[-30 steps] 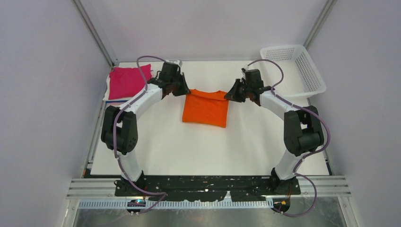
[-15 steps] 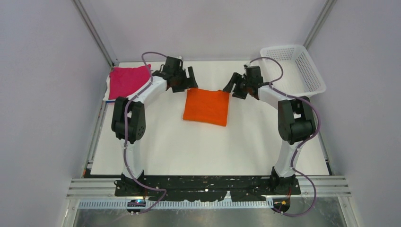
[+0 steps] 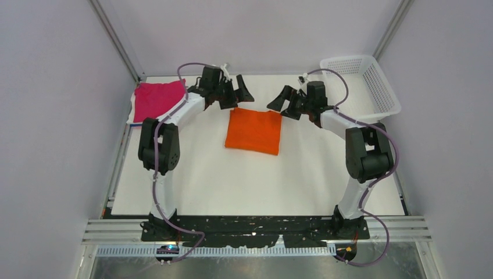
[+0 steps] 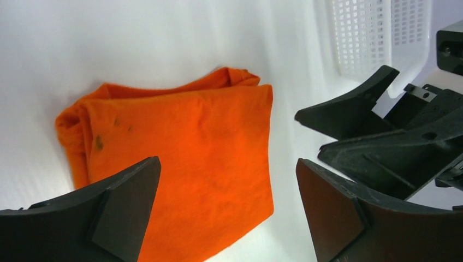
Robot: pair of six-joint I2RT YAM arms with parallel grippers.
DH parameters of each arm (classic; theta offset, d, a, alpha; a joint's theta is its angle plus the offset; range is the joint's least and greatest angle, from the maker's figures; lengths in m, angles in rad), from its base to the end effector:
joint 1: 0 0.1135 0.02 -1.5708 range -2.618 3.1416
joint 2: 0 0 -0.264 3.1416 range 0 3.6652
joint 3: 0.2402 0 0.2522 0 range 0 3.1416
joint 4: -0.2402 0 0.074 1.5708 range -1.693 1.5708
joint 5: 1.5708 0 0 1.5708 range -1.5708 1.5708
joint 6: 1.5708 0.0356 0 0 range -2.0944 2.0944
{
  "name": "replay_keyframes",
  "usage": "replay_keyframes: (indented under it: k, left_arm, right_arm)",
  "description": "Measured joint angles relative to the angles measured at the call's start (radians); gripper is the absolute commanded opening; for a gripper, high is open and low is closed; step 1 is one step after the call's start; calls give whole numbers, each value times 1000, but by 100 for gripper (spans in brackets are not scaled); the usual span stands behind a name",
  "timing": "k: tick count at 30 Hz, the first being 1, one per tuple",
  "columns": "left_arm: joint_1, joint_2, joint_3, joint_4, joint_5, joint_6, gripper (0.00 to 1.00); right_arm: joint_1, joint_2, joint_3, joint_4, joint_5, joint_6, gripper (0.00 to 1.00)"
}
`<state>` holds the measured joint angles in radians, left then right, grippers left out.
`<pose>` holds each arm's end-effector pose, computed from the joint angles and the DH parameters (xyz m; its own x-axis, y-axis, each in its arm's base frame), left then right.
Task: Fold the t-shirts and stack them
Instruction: Smooth out wrinkles on the folded tshirt
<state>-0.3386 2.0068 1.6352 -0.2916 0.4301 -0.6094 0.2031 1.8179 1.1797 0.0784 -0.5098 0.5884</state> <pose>0.4340 -0.1686 0.2543 -0.8264 -0.2605 -0.4992 0.1693 0.7305 -0.6615 0.3942 0.0989 0.2159 -0.7551 0.3391 -0.5610 -0.1947 0.7012 0.6859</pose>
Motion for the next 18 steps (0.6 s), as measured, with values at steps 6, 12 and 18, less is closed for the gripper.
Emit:
replay_keyframes:
  k: [6, 12, 18]
  left_arm:
    - [-2, 213, 222, -72, 33, -19, 100]
    - [-2, 312, 260, -208, 5, -16, 100]
    - [-8, 238, 127, -189, -4, -9, 100]
  right_arm:
    - [10, 201, 124, 89, -45, 61, 95]
    - [20, 322, 169, 116, -63, 98, 96]
    - [40, 286, 93, 166, -57, 94, 95]
